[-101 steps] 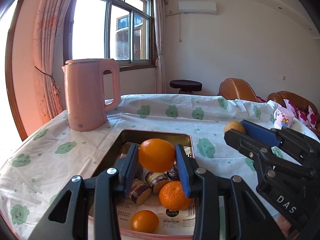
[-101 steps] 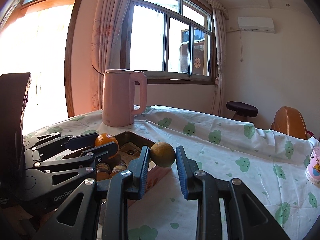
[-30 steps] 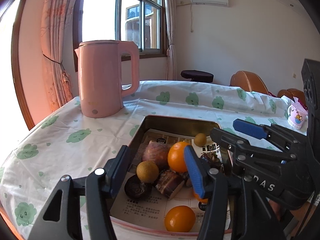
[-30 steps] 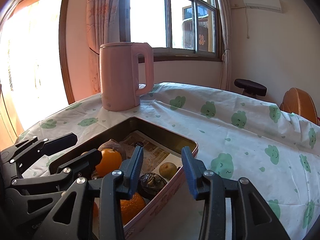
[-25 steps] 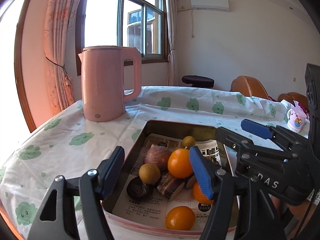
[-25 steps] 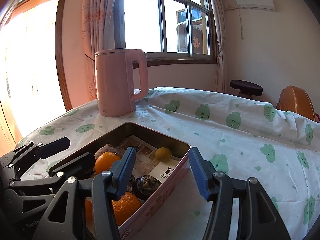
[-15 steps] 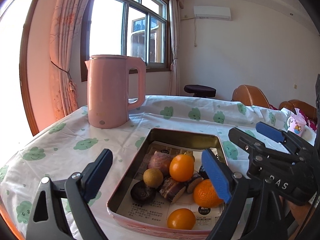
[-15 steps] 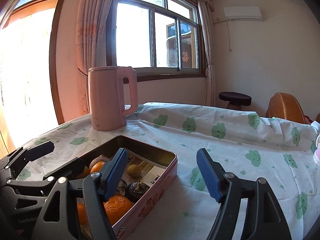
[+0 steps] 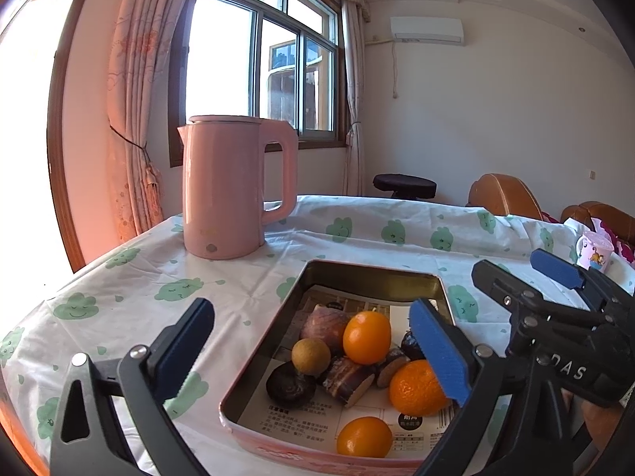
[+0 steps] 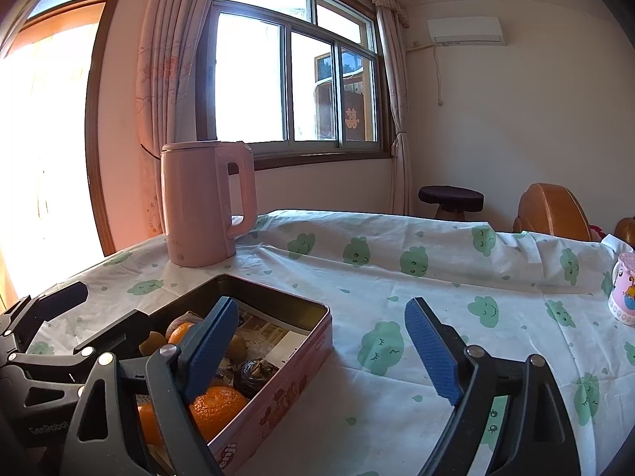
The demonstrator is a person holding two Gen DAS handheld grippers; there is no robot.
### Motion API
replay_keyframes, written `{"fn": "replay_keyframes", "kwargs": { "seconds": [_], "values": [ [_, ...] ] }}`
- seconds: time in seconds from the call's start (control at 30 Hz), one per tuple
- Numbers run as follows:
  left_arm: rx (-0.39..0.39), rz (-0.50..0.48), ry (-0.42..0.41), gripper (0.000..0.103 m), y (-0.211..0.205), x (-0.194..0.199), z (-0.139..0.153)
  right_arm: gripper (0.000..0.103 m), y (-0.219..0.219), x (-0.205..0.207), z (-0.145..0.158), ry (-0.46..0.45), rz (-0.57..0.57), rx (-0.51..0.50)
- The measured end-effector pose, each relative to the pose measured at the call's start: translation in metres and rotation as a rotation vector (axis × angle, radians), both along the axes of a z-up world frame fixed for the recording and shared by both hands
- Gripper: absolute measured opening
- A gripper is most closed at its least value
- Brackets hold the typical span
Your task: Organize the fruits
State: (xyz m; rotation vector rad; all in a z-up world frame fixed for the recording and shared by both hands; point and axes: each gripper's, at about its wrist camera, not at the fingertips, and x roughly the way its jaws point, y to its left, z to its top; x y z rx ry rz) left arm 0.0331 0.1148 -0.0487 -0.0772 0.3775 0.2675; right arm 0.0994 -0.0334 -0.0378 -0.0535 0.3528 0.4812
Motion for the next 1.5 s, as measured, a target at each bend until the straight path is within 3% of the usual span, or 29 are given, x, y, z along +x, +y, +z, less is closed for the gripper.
{"fn": "replay_keyframes", "kwargs": {
  "seconds": [1.5],
  "values": [
    [0.027, 0.035, -0.012, 0.103, 0.0001, -0.0042, 0.0009, 0.092, -0.0082, -0.0046, 0.0012, -0.019, -0.031, 0.003]
  ]
}}
